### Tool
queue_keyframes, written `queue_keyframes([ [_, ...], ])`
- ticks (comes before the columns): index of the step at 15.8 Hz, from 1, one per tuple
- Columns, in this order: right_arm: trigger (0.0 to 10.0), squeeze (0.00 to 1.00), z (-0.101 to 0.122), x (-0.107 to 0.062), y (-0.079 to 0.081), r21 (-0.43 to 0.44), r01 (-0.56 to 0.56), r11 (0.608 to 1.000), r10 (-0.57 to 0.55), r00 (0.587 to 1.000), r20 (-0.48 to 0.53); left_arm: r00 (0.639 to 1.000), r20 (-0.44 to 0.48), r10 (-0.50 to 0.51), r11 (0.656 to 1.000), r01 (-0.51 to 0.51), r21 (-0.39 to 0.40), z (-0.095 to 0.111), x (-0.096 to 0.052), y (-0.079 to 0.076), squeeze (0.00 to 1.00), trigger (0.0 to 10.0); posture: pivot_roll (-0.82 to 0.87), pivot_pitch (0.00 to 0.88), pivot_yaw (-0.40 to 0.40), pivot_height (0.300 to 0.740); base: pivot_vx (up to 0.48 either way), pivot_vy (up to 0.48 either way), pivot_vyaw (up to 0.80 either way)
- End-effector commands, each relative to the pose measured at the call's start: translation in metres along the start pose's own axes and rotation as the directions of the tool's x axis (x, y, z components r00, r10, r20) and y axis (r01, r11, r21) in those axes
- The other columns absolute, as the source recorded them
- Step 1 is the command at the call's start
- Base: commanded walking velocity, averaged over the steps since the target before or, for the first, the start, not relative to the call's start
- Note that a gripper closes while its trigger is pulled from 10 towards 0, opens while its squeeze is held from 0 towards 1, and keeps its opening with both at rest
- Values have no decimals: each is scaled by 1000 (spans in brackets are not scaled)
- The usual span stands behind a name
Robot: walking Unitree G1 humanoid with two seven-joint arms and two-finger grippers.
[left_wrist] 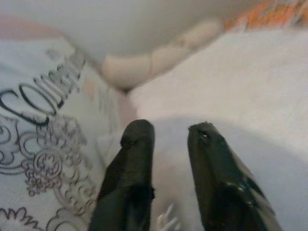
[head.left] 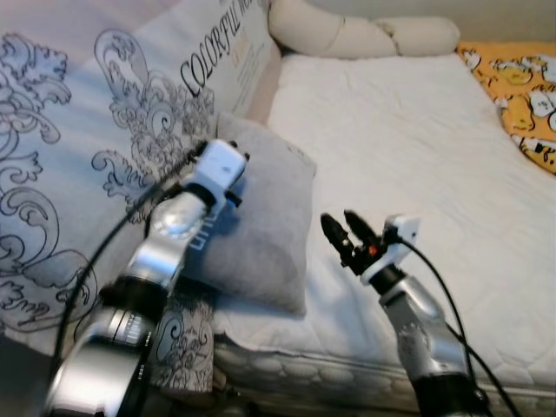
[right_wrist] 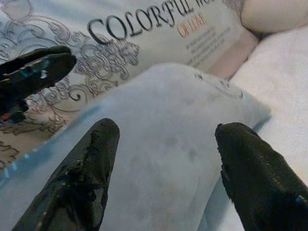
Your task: Clean up the room
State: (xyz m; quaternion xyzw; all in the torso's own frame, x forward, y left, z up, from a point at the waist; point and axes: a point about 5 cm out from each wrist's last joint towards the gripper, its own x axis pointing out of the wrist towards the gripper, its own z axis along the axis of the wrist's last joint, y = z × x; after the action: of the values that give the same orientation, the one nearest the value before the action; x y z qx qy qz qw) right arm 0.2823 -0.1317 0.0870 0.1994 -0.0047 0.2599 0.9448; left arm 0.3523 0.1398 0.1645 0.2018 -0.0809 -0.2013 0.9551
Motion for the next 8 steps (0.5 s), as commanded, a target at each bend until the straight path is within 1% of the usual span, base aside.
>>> queue_keyframes([
  [1, 10000, 1000, 10, 0, 4, -21, -1, 1000, 2, 1000, 22, 998, 56, -14, 998, 17, -57, 13, -4, 2, 1000, 10000, 8, 0, 50, 740, 0, 0, 0],
  [2, 10000, 1000, 17, -1, 6, -77, 34, 996, -30, 999, 45, 998, 67, -1, 993, 9, -119, 17, -12, -1, 1000, 10000, 7, 0, 47, 740, 0, 0, 0],
  [3, 10000, 1000, 24, -3, 8, -101, 111, 989, -106, 993, 50, 997, 74, 33, 985, -20, -169, 20, -27, -3, 882, 10000, 6, 0, 37, 740, 0, 0, 0],
  [4, 10000, 1000, 25, -4, 9, -101, 123, 987, -119, 992, 49, 996, 75, 41, 985, -28, -168, 20, -31, -3, 882, 10000, 6, 0, 37, 740, 0, 0, 0],
  [5, 10000, 1000, 29, -5, 13, -107, 160, 981, -154, 986, 61, 997, 47, 68, 978, -57, -203, 16, -42, -5, 882, 10000, 6, 0, 26, 740, 0, 0, 0],
  [6, 10000, 1000, 31, -7, 16, -101, 192, 976, -186, 980, 62, 995, 16, 102, 965, -95, -244, 12, -52, -5, 886, 10000, 8, 0, 19, 740, 0, -307, 0],
  [7, 10000, 0, 32, -9, 19, -90, 220, 971, -217, 975, 50, 989, -28, 144, 953, -146, -266, 7, -64, -3, 886, 10000, 10, 0, 13, 740, 0, -480, 0],
  [8, 10000, 0, 32, -11, 21, -95, 240, 966, -238, 971, 37, 982, -75, 173, 945, -187, -270, 2, -74, -2, 882, 10000, 9, 0, 10, 740, 0, -480, 0],
])
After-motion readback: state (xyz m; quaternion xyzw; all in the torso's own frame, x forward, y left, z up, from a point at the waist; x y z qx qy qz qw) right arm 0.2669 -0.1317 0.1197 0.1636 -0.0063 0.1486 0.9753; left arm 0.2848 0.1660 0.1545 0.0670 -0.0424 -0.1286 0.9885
